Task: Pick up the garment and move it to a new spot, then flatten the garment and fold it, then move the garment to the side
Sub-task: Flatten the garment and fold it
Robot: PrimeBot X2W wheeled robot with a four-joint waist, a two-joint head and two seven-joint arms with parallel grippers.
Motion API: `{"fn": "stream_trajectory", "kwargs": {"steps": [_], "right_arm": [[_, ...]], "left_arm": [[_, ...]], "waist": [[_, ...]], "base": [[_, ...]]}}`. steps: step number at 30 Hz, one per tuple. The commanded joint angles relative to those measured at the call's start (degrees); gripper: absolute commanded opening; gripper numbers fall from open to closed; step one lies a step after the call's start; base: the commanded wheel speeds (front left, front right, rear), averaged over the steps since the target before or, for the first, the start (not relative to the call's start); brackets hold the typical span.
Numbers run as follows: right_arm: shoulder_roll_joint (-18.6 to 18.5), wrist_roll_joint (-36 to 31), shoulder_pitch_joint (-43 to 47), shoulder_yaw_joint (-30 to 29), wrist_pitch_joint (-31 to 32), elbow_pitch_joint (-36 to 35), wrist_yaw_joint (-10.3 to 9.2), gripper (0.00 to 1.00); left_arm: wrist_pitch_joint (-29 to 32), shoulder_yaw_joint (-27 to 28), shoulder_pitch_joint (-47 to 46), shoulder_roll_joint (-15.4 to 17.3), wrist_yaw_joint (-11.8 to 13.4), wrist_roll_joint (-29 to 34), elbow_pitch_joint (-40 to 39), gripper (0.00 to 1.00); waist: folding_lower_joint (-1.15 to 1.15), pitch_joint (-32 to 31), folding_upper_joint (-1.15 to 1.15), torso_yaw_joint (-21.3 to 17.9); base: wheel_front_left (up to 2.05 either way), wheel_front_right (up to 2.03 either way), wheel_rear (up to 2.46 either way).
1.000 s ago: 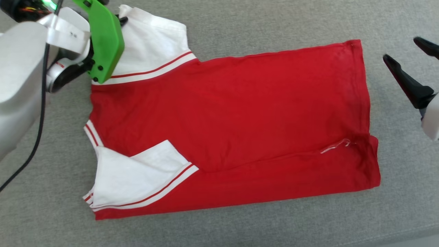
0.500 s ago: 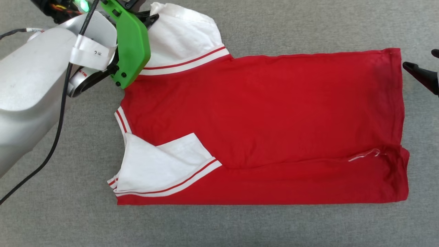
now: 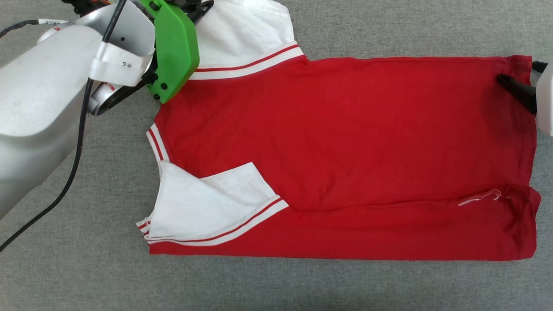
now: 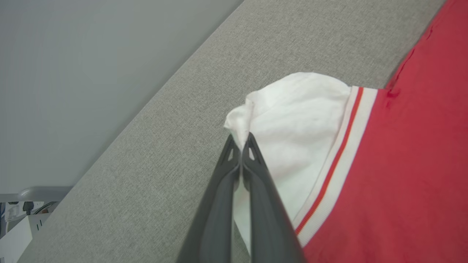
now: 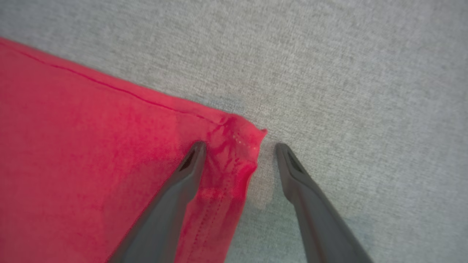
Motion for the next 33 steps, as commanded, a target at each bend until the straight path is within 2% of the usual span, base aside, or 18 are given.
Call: {"fn": "stream_trajectory", "kwargs": {"steps": [1,2,3,4,7,8,12,17,27,33], "right_arm": [[2.3,1.1,3.4,3.5,0.2,1.6,0.14,1.0],[2.1,1.0,3.5,4.2,-0.3,1.6,0.14,1.0],[1.8,0.9,3.3,4.9,-1.2,1.6,0.14,0.22],[1.7,0.9,3.2,5.3,-1.8,1.7,0.14,0.0],[1.4,1.1,2.2,5.7,-4.7,2.2,0.14,0.0],[0.9,1.0,1.2,5.5,-10.1,2.2,0.14,0.0],[-0.6,1.5,3.3,5.2,-18.1,0.8,0.14,0.0],[-1.9,1.8,7.3,4.6,-23.3,-0.3,0.14,0.0],[-3.5,2.1,16.9,2.9,-28.9,-3.3,0.14,0.0],[-3.8,2.6,23.7,1.4,-29.8,-5.4,0.14,0.0]], "left_arm": [[-0.3,0.1,-0.2,0.4,0.3,0.6,-0.1,0.0],[-0.4,0.0,-0.1,0.6,0.3,0.6,-0.1,0.0],[-0.4,0.0,0.0,0.8,0.4,0.6,-0.1,0.0],[-0.4,-0.1,0.1,0.9,0.4,0.6,0.0,0.0],[-0.7,-0.2,0.7,1.1,0.5,0.6,0.2,0.0],[-2.0,-0.3,1.8,1.4,1.0,0.8,0.4,0.0],[-4.4,-0.5,5.8,3.5,2.6,0.3,-1.3,0.0],[-5.8,-1.0,11.2,6.5,4.9,-0.4,-5.7,0.0],[-8.3,-1.9,23.9,12.5,12.6,-2.8,-16.2,0.0],[-9.6,-2.6,32.2,13.9,16.2,-4.5,-19.8,0.0]], "waist": [[0.0,0.0,0.0,-0.1],[0.0,-0.1,0.0,-0.2],[0.0,-0.1,0.0,-0.3],[0.0,-0.3,0.0,-0.4],[0.0,-1.2,0.0,-0.6],[0.0,-3.7,0.0,-0.7],[0.0,-9.0,0.0,-0.8],[0.0,-12.8,0.0,-0.7],[0.0,-18.4,0.0,-0.4],[0.0,-20.5,0.0,-0.3]], "base": [[0.0,0.0,0.0],[0.0,0.0,0.0],[0.0,0.0,0.0],[0.0,0.0,0.0],[0.0,0.0,0.0],[0.0,0.0,0.0],[0.0,0.0,0.0],[0.0,0.0,0.0],[0.0,0.0,0.0],[0.0,0.0,0.0]]}}
